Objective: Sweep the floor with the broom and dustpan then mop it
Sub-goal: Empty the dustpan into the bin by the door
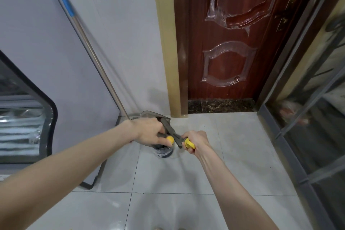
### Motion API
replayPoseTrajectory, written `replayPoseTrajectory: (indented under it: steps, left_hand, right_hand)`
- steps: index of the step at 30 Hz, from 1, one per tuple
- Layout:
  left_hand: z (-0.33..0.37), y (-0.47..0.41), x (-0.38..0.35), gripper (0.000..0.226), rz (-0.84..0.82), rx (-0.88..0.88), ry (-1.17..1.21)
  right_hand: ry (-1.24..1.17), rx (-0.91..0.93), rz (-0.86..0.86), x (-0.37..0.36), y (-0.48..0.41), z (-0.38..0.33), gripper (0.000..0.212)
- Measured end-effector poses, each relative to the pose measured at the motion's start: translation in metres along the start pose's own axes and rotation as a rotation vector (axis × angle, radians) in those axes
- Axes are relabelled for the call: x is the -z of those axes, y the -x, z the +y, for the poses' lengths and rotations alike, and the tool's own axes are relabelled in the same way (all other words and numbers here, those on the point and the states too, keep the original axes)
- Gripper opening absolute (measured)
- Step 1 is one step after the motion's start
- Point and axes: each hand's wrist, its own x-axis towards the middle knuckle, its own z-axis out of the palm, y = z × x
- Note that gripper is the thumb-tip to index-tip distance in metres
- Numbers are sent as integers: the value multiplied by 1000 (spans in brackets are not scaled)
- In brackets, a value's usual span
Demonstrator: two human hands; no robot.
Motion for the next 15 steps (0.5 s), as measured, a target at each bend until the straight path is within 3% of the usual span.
replayPoseTrajectory:
  steps: [3,8,15]
  left_hand:
    - [-2,0,4,69,63,1,-100]
    - [0,3,1,54,-23,0,-10]
    - [-10,1,8,60,43,9,-43]
  right_hand:
    - [-21,1,-8,-1,-1,2,13]
    - [9,17,-9,-3,-1,-4,7]
    - [24,14,2,-2,-2,-6,8]
